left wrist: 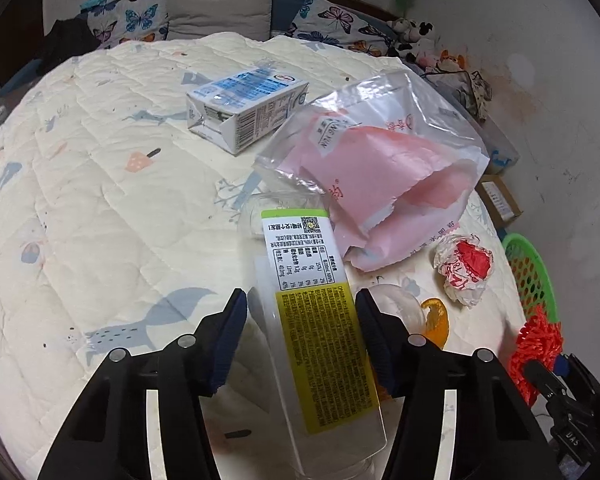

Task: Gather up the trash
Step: 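Grasp the red mesh net with the right tool while the left tool grasps the yellow-label bottle, then carry the net and bottle to the green basket and release both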

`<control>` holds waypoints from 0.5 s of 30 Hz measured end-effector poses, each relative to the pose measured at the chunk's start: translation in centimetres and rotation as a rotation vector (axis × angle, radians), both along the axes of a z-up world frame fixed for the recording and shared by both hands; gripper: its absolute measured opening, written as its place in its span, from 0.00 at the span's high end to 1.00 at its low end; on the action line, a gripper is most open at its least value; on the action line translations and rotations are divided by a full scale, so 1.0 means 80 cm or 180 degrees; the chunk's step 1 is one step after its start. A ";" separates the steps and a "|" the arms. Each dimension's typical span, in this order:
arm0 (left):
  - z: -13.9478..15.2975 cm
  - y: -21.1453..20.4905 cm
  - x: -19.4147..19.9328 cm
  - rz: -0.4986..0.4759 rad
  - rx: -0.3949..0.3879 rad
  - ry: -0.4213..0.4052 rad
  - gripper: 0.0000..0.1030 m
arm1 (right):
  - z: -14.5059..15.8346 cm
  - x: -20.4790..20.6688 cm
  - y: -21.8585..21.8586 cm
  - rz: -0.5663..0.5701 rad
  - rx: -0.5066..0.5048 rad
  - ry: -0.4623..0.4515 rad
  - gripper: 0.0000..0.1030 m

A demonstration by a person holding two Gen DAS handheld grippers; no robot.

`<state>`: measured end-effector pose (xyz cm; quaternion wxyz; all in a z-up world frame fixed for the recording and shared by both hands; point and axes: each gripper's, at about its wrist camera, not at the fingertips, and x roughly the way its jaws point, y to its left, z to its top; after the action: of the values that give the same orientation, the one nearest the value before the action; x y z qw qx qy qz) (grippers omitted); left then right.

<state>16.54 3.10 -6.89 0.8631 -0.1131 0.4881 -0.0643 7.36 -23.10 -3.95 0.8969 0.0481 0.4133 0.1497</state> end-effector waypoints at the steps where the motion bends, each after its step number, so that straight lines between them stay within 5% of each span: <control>1: -0.001 0.001 -0.001 0.0000 -0.0003 0.0005 0.48 | 0.002 -0.001 -0.001 -0.0003 0.0011 -0.0009 0.51; 15: 0.024 0.003 -0.030 -0.0123 -0.0046 -0.0081 0.54 | 0.022 -0.015 -0.024 -0.0158 0.0052 -0.0146 0.51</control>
<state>14.17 3.38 -5.00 0.8669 -0.1090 0.4787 -0.0859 6.12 -25.06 -2.17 0.9091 0.0623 0.3901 0.1318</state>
